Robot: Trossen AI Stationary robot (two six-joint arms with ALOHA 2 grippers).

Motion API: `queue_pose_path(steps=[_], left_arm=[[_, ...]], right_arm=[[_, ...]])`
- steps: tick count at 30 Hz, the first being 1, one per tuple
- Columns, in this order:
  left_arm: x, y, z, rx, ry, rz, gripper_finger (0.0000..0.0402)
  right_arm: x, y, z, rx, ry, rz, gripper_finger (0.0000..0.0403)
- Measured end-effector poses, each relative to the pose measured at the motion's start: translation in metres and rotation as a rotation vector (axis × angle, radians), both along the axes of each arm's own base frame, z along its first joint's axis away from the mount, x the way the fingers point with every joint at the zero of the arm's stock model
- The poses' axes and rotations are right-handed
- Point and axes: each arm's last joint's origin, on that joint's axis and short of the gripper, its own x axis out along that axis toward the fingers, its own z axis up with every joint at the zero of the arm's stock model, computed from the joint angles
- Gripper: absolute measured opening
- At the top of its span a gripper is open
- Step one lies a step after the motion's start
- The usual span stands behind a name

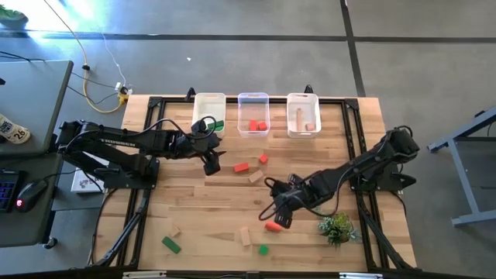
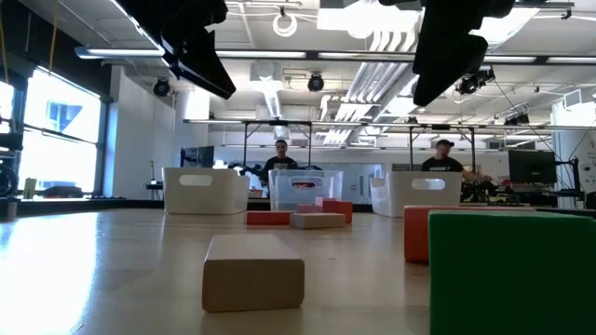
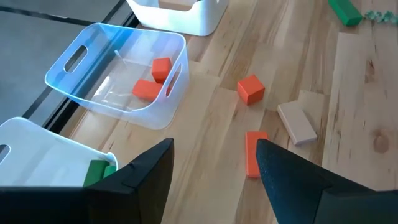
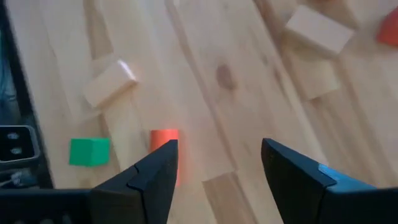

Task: Sort & place blocks by color
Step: Put the orange block into the transparent bin

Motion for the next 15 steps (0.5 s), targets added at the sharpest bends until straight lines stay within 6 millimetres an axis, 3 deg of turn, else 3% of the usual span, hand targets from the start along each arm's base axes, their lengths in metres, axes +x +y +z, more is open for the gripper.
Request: queue_pose_path(steps=[7,15], left_arm=[[0.001,0.000,0.001,-0.018,-0.028,0.019,0.0214],[0.001,0.000,0.001,-0.073,-0.065,0.073,0.0214]], right_arm=[[0.006,0.014,-0.009,0.033,-0.024,0.011,0.0225],[0.016,0.025,-0.038,0.053,0.044,0.043,0.0225]])
